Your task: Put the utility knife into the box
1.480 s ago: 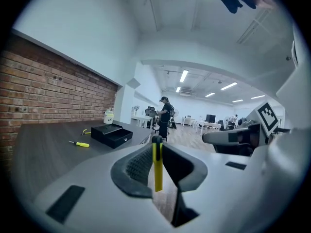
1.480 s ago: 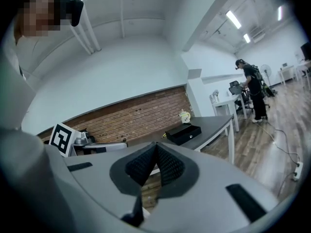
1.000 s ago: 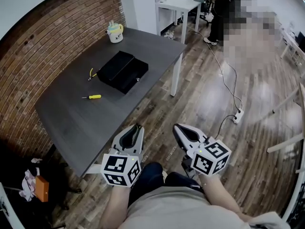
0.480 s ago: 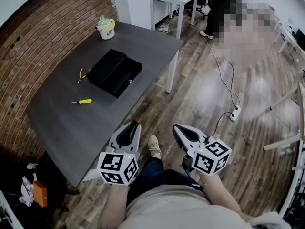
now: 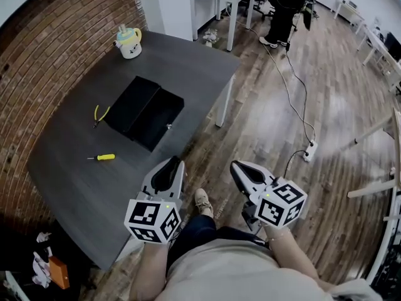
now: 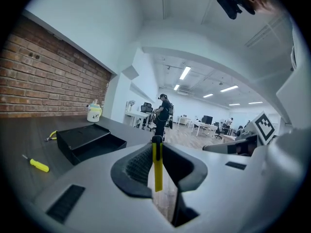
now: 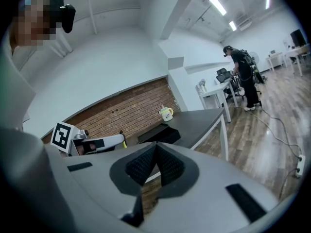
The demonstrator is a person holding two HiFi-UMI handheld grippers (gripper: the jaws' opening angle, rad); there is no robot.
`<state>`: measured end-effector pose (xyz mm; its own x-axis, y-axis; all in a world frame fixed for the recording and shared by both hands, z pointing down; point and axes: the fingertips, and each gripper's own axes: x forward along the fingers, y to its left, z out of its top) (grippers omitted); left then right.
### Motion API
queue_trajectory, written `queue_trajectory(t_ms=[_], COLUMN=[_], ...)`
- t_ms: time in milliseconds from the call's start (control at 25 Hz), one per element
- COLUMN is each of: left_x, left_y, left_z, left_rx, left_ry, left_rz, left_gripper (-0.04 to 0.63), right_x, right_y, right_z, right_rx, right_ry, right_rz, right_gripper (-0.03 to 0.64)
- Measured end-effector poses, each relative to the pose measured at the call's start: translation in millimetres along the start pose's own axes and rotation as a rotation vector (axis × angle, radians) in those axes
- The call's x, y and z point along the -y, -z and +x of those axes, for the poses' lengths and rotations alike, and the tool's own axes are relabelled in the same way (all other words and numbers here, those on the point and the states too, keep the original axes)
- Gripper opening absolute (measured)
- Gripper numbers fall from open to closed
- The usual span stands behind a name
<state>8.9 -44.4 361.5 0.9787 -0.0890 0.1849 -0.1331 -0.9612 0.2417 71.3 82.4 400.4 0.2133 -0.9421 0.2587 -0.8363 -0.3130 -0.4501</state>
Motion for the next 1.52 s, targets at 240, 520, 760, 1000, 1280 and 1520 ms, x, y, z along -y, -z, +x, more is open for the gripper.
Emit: queue_trajectory(t_ms=[240,520,760,1000,1280,1520], left_x=[-30,-80,-103,-108,-125,-148], left_y=[-28,-52,-56,-54,-55,-60], left_z=[43,76,93,96,89,78], left_rx=[0.009,0.032,0.036,0.026,0.045,0.067], left_ry=[0.027,0.002,-0.013,-0.021,-0.098,-0.237], left_rz=[-0.020,-0.043,-0.048,-0.072,-0.081,-0.073], left_gripper=[0.078,0.078,0.078,0.078,0.078,0.078], right_x=[21,30,38,44,39,31], right_y=[-40,-74,-79,-84,-100,-113], right_z=[55,116,140,153,175,212], right_rx=[-0.004,-0.019,-0.026,-0.038,-0.011,-0.023], right_ry=[-0.005,-0.032,-0.033,-0.038,-0.098,-0.225], right_rz=[-0.016,-0.046,-0.041,-0.031,-0.053,-0.077], right_gripper=[0.005,0.005,0.005,0.005,0.005,0.005])
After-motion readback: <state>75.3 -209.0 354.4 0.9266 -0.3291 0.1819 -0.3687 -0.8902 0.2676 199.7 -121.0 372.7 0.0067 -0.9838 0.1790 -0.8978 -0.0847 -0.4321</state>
